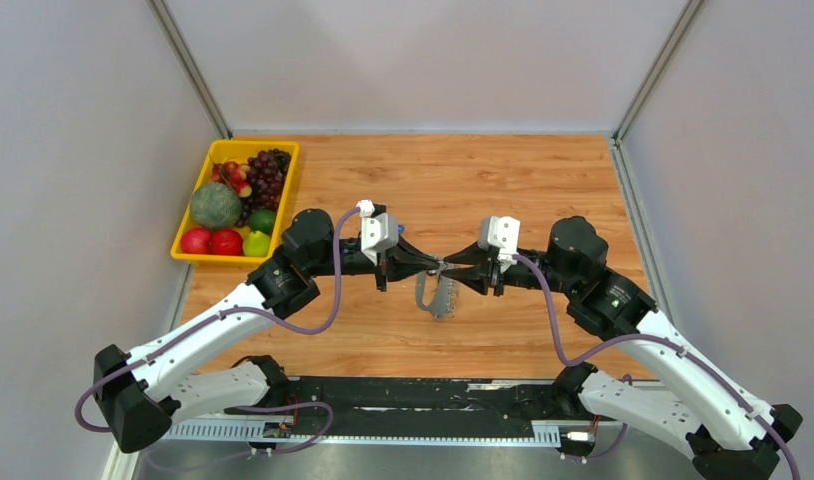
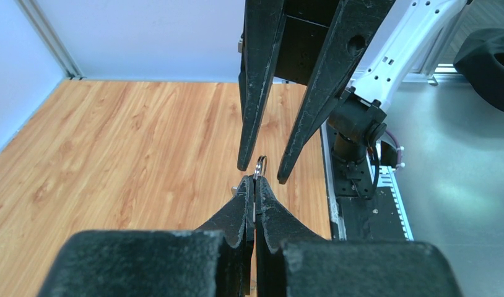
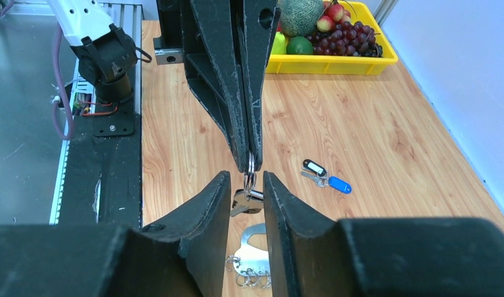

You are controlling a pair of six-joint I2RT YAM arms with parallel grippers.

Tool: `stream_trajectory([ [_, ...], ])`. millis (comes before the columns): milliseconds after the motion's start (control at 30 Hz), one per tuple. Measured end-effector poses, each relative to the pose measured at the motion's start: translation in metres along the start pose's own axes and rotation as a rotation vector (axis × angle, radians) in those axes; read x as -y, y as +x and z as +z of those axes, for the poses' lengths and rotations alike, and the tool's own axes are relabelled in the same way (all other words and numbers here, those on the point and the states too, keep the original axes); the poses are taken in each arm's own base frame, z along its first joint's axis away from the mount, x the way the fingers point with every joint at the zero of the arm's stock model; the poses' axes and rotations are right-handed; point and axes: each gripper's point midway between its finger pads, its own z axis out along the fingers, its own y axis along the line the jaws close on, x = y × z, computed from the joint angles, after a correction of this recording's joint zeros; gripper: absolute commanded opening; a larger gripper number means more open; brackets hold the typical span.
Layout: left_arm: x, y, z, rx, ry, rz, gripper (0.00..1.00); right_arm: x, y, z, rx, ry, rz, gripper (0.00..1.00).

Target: Remove the keys from the keyring

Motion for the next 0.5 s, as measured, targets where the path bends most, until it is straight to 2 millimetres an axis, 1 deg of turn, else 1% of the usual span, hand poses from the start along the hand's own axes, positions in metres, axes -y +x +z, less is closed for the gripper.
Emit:
stream_trajectory([
  [100, -0.0001, 0.0005, 0.0002, -0.001, 0.0, -0.001, 0.0, 0.0002, -0.0005, 0.0025, 0.001, -0.007, 0.006, 0.21],
  [233, -0.0001, 0.0005, 0.0002, -0.001, 0.0, -0.001, 0.0, 0.0006, 0.0002, 0.005, 0.0, -0.011, 0.017, 0.01],
  [300, -0.0004, 0.0006, 0.0001, -0.002, -0.001, -0.001, 0.0, 0.0003, 0.0004, 0.0052, -0.001, -0.011, 0.025, 0.0],
  [367, -0.0007, 0.0006, 0.0002, -0.002, -0.003, -0.001, 0.21, 0.0002, 0.0004, 0.0051, -0.001, -0.01, 0.033, 0.0],
  [400, -0.0012, 0.0009, 0.0002, -0.002, -0.006, -0.001, 0.4, 0.0003, 0.0004, 0.0051, -0.001, -0.009, 0.036, 0.0],
  [433, -0.0023, 0.0015, 0.0002, -0.001, -0.013, -0.002, 0.56, 0.0004, 0.0006, 0.0051, -0.002, -0.007, 0.041, 0.0],
  [500, -0.0058, 0.0059, -0.001, -0.007, -0.031, -0.003, 0.69, 0.0019, 0.0012, 0.0044, -0.006, 0.006, 0.048, 0.0],
])
